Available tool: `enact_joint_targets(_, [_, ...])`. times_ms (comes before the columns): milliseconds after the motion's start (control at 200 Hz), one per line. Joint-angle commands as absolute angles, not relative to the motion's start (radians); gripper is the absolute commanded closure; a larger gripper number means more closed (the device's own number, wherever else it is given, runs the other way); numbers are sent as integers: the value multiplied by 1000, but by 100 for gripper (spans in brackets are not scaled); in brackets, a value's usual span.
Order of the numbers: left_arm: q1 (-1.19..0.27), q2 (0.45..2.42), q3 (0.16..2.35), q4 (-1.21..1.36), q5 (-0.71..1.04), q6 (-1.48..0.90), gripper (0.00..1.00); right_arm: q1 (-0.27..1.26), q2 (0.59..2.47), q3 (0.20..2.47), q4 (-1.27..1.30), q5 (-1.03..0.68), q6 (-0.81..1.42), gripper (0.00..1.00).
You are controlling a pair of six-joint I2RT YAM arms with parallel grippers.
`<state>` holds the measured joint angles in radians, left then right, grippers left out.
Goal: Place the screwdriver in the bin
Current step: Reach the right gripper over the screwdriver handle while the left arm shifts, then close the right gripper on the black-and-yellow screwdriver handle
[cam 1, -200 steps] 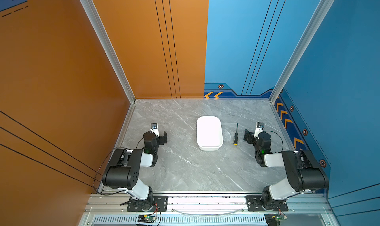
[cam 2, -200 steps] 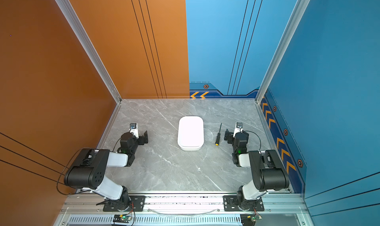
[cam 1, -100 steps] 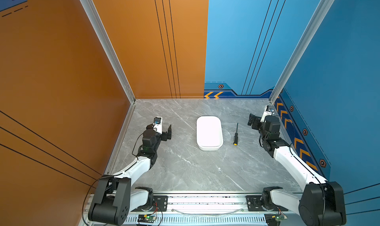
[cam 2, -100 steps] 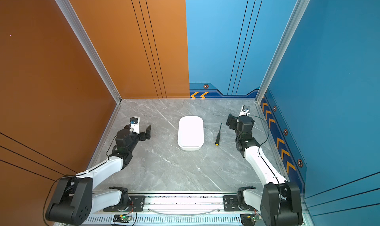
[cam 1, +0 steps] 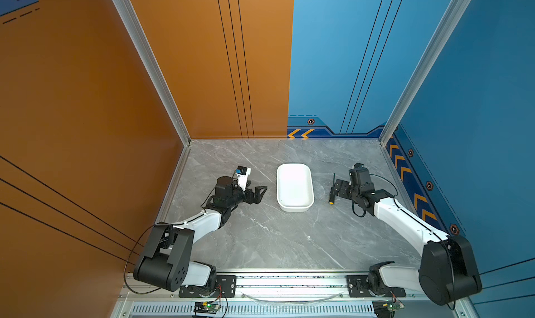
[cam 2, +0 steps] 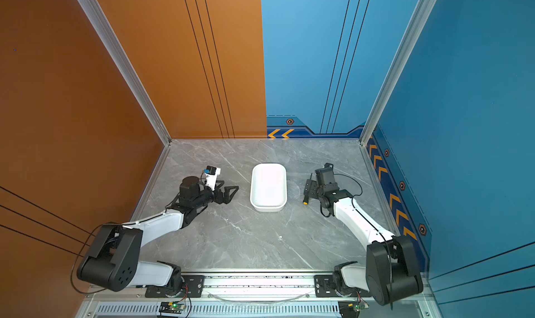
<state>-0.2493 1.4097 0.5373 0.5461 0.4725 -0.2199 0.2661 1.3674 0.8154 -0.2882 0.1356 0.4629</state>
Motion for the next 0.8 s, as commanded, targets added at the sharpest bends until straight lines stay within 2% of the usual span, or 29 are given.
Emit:
enact_joint_targets(0, [-257,1433,548,555,547,-289,2,297,1452,864,-357,176,534,6])
enact_joint_targets(421, [-259,1484,537,592,606,-307,2,332,1682,965,-367,236,569,8])
enact_joint_targets(791, [-257,1472,497,592,601,-301,2,355,1731,978,-333,261,497,16])
